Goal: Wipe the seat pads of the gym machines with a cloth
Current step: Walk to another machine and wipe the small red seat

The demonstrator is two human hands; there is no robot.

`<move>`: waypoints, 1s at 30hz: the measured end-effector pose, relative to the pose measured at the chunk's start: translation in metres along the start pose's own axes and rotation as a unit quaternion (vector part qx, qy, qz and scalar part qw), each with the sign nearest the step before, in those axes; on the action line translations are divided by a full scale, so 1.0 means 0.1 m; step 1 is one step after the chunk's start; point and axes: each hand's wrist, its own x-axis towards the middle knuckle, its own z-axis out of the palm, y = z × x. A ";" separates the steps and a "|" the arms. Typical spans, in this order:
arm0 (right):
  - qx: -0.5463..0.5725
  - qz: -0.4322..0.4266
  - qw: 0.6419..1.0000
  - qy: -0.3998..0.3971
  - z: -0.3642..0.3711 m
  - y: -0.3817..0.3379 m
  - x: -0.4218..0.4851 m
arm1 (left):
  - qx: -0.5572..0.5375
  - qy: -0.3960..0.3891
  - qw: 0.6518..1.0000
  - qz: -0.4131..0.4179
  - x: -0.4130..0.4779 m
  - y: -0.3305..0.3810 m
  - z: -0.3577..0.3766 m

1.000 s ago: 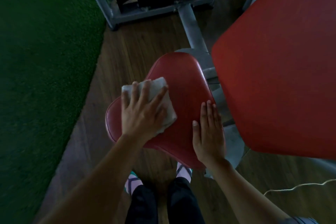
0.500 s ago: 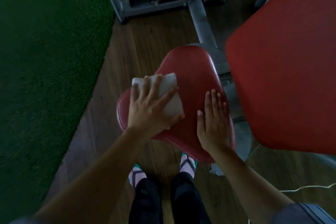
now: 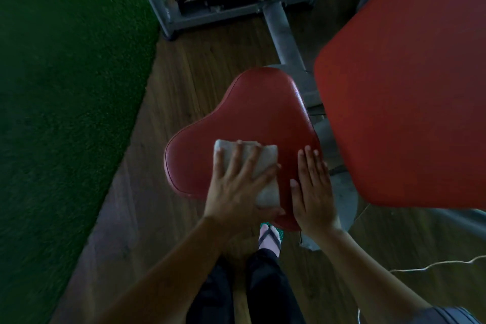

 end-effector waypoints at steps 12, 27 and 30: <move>0.016 0.015 1.000 -0.007 0.01 -0.01 -0.01 | -0.009 0.058 0.982 -0.180 0.13 -0.84 -0.27; 0.063 0.036 0.997 0.001 -0.10 -0.06 -0.02 | 0.006 0.113 0.990 -0.083 0.55 -0.22 -0.05; 0.075 0.036 0.996 -0.007 -0.22 -0.12 -0.03 | 0.015 0.146 0.987 -0.071 0.47 -0.20 -0.09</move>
